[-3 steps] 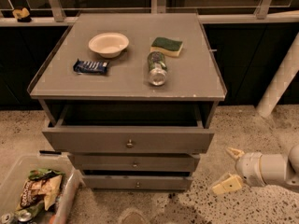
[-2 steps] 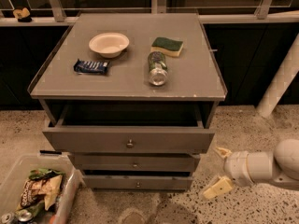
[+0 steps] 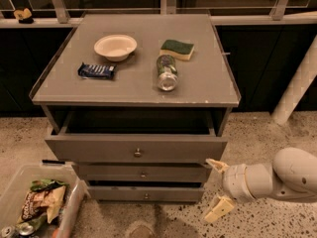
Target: Close top drawer
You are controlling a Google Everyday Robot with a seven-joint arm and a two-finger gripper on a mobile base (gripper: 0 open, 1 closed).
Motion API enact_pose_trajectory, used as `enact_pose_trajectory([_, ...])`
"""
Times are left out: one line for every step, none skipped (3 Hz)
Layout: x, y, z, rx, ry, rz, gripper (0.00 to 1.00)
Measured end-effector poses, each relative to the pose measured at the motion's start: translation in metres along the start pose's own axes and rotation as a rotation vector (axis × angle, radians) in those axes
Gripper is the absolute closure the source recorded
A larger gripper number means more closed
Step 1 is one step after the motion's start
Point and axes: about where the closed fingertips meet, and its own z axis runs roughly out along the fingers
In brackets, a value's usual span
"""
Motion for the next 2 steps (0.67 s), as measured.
enact_pose_trajectory([0.01,-0.026,0.015,0.003,-0.013,0.033,0.0])
enact_pose_trajectory([0.013,-0.063,0.032,0.031,-0.019,0.056,0.0])
